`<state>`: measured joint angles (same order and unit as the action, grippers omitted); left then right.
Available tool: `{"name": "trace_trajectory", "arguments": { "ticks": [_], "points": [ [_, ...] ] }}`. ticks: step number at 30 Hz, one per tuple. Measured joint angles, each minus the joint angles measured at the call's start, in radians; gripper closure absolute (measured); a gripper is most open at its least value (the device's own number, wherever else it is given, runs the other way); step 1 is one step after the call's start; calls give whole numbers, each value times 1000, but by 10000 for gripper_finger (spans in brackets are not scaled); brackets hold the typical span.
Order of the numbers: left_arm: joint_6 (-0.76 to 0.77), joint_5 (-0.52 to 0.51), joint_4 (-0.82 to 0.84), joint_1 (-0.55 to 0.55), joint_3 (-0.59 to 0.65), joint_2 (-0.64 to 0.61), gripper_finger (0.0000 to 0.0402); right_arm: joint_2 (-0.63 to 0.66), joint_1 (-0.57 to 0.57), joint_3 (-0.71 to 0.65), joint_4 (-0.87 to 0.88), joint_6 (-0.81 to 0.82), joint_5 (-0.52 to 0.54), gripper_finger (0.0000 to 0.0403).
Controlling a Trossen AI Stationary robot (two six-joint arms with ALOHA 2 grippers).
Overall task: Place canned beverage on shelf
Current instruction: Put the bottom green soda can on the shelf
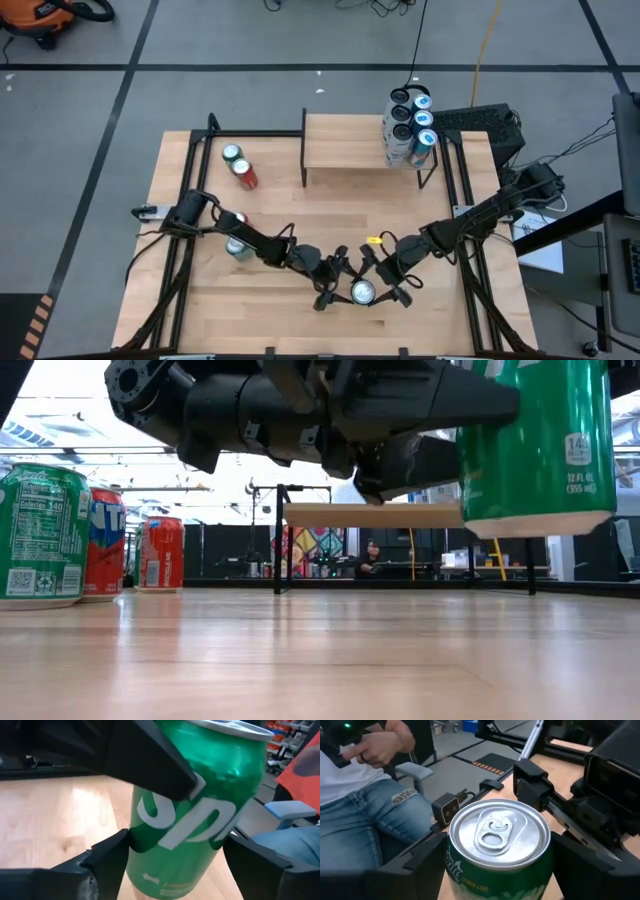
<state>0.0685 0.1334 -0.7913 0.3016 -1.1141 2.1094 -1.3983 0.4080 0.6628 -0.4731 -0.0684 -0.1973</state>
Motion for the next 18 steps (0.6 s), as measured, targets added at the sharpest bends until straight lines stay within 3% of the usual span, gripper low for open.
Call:
{"name": "trace_trajectory", "arguments": {
  "ticks": [4,12,18],
  "points": [
    [-62,-1,23,-2,-23,0,70,0,-15,0,-25,-21,-17,114],
    [-127,16,-7,-9,-26,0,68,1,-37,5,-46,-32,9,114],
    [-133,17,12,-9,-26,0,94,0,-37,5,-39,-28,-1,114]
  ]
}}
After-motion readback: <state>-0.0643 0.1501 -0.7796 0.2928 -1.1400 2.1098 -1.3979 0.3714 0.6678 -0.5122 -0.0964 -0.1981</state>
